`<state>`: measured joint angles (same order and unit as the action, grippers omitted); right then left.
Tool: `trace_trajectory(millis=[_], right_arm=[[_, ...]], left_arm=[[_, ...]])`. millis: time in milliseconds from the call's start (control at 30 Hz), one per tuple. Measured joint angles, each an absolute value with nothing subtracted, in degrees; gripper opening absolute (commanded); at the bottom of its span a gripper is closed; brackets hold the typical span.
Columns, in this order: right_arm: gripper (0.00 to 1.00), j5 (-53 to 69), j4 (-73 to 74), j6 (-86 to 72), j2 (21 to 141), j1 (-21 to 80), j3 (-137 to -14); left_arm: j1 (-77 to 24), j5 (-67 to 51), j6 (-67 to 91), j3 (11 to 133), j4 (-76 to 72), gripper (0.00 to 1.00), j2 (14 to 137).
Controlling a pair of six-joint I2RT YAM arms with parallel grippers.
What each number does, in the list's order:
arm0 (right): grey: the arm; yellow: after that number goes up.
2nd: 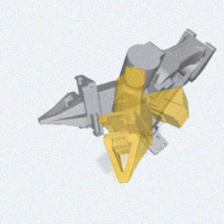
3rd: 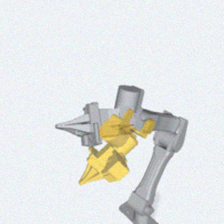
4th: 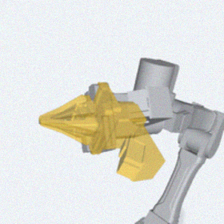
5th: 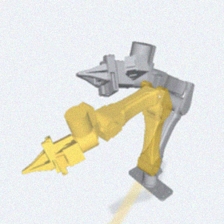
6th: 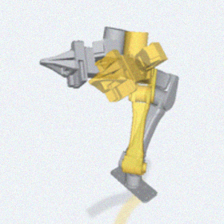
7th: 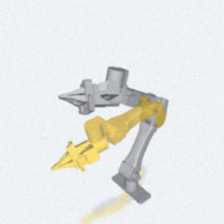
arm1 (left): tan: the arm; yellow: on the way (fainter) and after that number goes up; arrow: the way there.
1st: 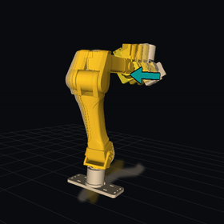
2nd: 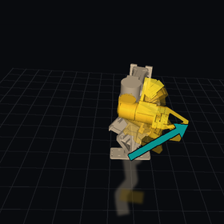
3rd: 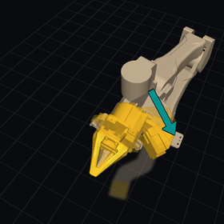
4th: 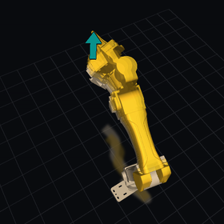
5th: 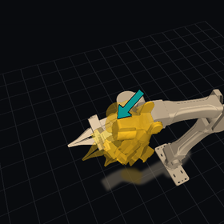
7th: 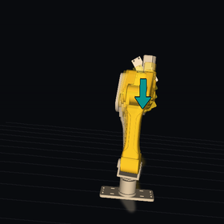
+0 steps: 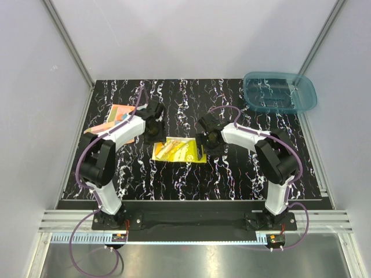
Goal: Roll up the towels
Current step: Fold the towel
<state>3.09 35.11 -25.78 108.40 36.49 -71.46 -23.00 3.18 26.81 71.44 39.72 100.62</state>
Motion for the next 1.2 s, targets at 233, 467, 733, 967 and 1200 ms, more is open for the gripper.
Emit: trace_trajectory(millis=[233,467,733,967,1200], right_arm=[[0.75,2.6,33.0,-25.8,107.2,36.5,-69.3],[0.75,2.6,32.0,-25.8,106.7,36.5,-68.4],[0.75,2.6,31.7,-25.7,106.6,36.5,-68.2],[0.75,2.6,31.7,-25.7,106.7,36.5,-68.2],[0.74,2.5,32.0,-25.7,106.8,36.5,-68.5]], left_arm=[[-26.8,4.8,26.4,72.2,37.8,0.53,104.9],[-29.2,4.8,26.4,74.4,35.9,0.53,109.0],[-30.9,11.5,27.2,74.8,38.0,0.53,108.4],[-35.2,20.8,27.0,77.7,43.0,0.53,103.1],[-35.6,16.4,25.2,78.2,40.5,0.52,103.0]])
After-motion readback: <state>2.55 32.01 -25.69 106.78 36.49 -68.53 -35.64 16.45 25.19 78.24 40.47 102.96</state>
